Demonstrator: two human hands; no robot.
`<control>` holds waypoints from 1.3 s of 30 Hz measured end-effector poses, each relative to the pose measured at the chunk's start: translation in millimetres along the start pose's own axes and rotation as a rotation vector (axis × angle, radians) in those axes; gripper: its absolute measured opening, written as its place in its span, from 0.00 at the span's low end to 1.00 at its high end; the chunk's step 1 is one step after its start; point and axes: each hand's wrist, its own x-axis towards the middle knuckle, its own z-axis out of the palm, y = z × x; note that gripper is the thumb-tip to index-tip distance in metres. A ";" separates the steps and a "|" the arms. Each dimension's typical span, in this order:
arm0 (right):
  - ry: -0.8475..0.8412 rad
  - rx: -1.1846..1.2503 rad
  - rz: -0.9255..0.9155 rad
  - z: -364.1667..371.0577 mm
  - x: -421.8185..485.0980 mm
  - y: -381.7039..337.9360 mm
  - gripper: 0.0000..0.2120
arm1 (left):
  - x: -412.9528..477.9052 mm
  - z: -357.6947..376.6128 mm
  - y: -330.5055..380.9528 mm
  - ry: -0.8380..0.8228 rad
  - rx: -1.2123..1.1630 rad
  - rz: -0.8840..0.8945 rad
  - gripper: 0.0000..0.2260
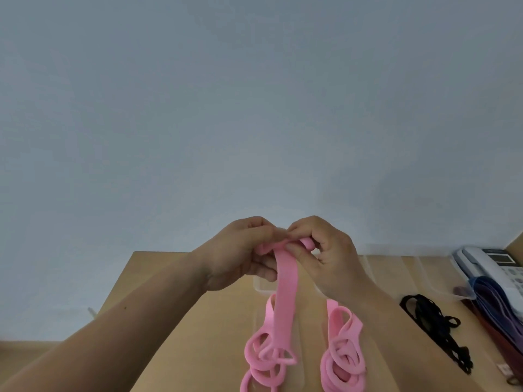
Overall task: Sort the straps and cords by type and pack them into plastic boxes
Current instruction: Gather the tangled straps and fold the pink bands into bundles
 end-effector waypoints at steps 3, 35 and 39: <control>0.032 0.063 -0.026 -0.3 -0.3 0.9 0.09 | 1.1 1.3 -2.7 0.021 -0.053 0.025 0.11; -0.089 0.535 0.461 -18.2 -13.6 -21.4 0.14 | -9.3 12.2 -19.2 0.060 0.015 0.315 0.08; -0.113 0.506 0.522 -21.8 -9.2 -25.7 0.13 | -7.0 13.1 -20.8 0.098 0.143 0.392 0.07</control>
